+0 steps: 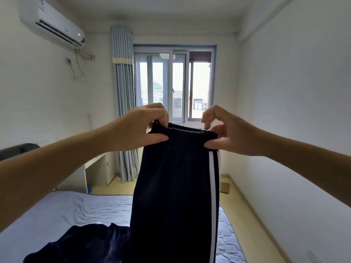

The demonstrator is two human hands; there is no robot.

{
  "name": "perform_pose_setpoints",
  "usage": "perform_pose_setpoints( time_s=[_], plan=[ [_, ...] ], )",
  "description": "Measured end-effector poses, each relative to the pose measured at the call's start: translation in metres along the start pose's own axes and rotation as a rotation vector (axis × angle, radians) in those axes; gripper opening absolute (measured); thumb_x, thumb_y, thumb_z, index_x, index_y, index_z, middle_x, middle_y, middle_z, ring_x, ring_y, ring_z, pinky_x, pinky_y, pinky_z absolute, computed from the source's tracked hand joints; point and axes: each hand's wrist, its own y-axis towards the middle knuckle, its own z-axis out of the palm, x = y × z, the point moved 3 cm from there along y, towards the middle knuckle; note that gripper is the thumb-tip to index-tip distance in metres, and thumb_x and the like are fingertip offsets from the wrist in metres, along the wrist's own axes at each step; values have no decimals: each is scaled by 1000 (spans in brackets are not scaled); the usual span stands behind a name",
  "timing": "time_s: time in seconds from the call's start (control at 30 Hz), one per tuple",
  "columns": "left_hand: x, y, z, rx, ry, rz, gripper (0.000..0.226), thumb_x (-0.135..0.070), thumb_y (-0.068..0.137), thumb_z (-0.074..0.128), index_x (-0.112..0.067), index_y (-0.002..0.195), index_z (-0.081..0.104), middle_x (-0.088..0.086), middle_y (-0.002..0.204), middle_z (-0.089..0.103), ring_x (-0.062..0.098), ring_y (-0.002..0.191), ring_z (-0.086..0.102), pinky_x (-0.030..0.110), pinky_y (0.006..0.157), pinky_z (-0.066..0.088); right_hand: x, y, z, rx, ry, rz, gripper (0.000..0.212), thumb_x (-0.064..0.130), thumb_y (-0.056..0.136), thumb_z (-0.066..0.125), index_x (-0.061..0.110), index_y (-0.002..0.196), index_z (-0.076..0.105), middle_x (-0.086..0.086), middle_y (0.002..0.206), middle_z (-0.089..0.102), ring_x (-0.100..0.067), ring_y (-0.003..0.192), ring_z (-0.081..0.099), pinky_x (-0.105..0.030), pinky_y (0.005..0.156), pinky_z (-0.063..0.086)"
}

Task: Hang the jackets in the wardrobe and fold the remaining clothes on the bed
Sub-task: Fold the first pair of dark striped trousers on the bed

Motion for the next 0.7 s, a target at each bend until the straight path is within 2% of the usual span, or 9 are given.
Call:
perform_pose_setpoints(
  time_s=[0.07,0.13,0.2,0.3,0.37,0.47,0.53,0.6,0.7],
  plan=[
    [1,3,-3,14,-28,7,21,-10,77,73,-21,80,55,-7,98,55,14,84,60,32,74,54,0,4,0,90,56,88,63,9,78,75,47,117,44,9,103,57,-11,75,65,-25,74,57],
    [7,6,-6,63,-73,-60,28,-12,80,71,-32,89,53,-7,112,56,13,88,62,33,79,55,3,8,-1,154,16,100,54,7,81,71,37,121,51,7,102,67,-12,87,69,-27,83,56],
    [16,8,-4,201,-122,-202,43,-16,83,68,-45,104,44,-4,123,55,14,88,65,35,82,56,7,15,-3,99,-50,83,43,2,82,69,23,119,59,4,98,71,-14,91,69,-28,86,55],
    [23,14,5,379,-99,-363,47,-40,79,70,-41,117,43,-16,105,61,5,82,66,21,71,54,13,27,-7,16,-50,74,43,2,81,70,17,120,61,2,98,71,-14,91,68,-28,86,55],
    [25,23,4,307,16,-364,27,-43,76,71,-30,97,59,-12,81,64,6,70,63,15,59,46,14,33,-9,24,-16,114,43,8,83,69,22,122,58,6,99,68,-12,93,66,-26,86,54],
    [24,33,-3,182,8,-409,13,-34,75,73,-32,76,60,-11,73,63,4,64,61,14,53,42,11,34,-1,175,24,244,30,28,85,69,26,113,58,9,96,64,-5,88,63,-21,77,51],
    [23,37,-2,210,-47,-432,15,-34,74,75,-33,77,61,-11,74,65,1,64,63,12,51,45,8,34,2,205,4,256,19,31,81,72,21,94,62,9,80,61,-5,74,59,-18,66,46],
    [22,40,-1,282,-59,-418,20,-35,74,76,-33,83,58,-9,81,66,3,68,65,13,54,48,6,32,-6,141,41,270,14,25,80,74,16,84,64,6,73,60,-9,73,58,-21,67,45],
    [22,42,-6,410,-120,-425,30,-33,78,75,-36,93,50,-4,93,67,9,75,68,17,60,53,5,28,-22,139,142,325,19,21,81,73,10,96,68,-1,85,69,-17,85,66,-24,75,50]
  ],
)
